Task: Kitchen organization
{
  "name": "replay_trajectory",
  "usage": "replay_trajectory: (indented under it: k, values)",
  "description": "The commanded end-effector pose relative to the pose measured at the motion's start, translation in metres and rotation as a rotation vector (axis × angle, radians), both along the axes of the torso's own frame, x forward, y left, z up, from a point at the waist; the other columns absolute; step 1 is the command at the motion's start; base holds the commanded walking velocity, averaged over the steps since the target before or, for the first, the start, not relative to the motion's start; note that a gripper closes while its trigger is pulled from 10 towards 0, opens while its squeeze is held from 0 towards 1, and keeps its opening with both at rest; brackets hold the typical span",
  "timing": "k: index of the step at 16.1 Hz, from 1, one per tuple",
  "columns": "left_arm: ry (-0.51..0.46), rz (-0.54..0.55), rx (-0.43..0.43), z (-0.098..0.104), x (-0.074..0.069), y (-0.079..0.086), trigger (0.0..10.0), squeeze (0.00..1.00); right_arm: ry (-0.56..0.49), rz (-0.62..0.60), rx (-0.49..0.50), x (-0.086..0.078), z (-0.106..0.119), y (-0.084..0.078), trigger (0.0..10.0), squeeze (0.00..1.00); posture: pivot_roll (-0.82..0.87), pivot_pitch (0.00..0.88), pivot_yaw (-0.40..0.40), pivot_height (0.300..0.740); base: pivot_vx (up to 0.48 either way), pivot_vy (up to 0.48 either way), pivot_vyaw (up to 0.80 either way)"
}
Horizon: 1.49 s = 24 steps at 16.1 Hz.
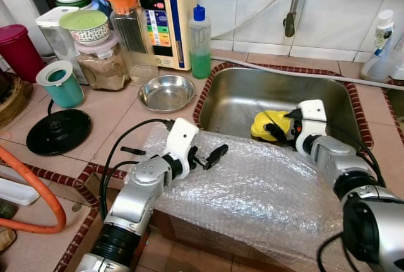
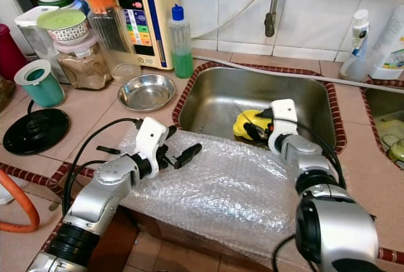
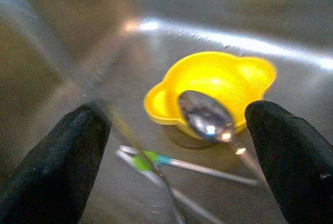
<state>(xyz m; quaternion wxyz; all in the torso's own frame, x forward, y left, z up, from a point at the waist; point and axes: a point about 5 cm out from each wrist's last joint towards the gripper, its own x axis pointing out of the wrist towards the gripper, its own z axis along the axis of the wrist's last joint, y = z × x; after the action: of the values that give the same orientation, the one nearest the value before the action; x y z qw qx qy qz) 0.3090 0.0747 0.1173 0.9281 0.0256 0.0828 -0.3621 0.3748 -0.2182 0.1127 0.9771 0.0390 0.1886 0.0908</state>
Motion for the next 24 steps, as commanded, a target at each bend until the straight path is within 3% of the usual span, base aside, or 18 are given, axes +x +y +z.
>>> replay_trajectory:
  k: [1,2,4,8,10,13,15,17,19,20,24]
  values:
    - [0.008,-0.002,0.018,-0.003,-0.002,0.003,10.0,0.00,0.019,-0.040,0.082,0.003,0.003,0.003,10.0,0.00,0.03,0.000,0.073,0.740,0.000,0.000,0.00]
    - [0.009,-0.006,0.022,-0.003,-0.002,0.004,10.0,0.00,0.046,-0.154,0.197,0.002,0.000,0.000,10.0,0.00,0.03,0.000,0.077,0.740,0.000,0.000,0.00]
    - [0.007,-0.013,0.029,-0.003,-0.002,0.004,10.0,0.00,0.039,-0.224,0.236,0.001,-0.003,-0.002,10.0,0.00,0.04,0.000,0.090,0.740,0.000,0.000,0.00]
    - [0.008,-0.017,0.037,-0.002,-0.002,0.006,10.0,0.00,-0.041,-0.136,0.053,0.005,0.006,0.002,10.0,0.00,0.04,0.000,0.099,0.740,0.000,0.000,0.00]
    - [-0.002,0.021,0.018,0.003,0.002,0.008,10.0,0.00,-0.132,-0.056,-0.087,0.010,0.019,0.006,10.0,0.00,0.04,0.000,0.098,0.740,0.000,0.000,0.00]
    - [-0.032,0.084,-0.034,0.016,0.008,0.012,10.0,0.00,-0.271,-0.063,-0.156,0.009,0.032,0.002,10.0,0.00,0.02,0.000,0.100,0.740,0.000,0.000,0.00]
    - [-0.047,0.148,-0.067,0.023,0.012,0.015,10.0,0.00,-0.329,-0.078,-0.200,-0.004,0.030,0.000,10.0,0.00,0.00,0.000,0.102,0.740,0.000,0.000,0.00]
    - [-0.041,0.165,-0.090,0.028,0.011,0.013,10.0,0.00,-0.369,-0.098,-0.254,-0.027,0.025,0.004,10.0,0.00,-0.02,0.000,0.094,0.740,0.000,0.000,-0.38]
    - [-0.074,0.187,-0.082,0.031,0.011,0.011,10.0,0.00,-0.384,-0.138,-0.236,-0.039,0.024,0.006,10.0,0.00,-0.03,0.000,0.087,0.740,0.000,0.000,-0.76]
    - [-0.055,0.222,-0.123,0.029,0.012,0.012,10.0,0.00,-0.386,-0.175,-0.232,-0.049,0.021,0.009,10.0,0.00,-0.04,0.000,0.089,0.740,0.000,0.000,-0.76]
    - [-0.045,0.238,-0.129,0.028,0.012,0.014,10.0,0.00,-0.388,-0.180,-0.226,-0.051,0.021,0.011,10.0,0.00,-0.04,0.000,0.092,0.740,0.000,0.000,-0.76]
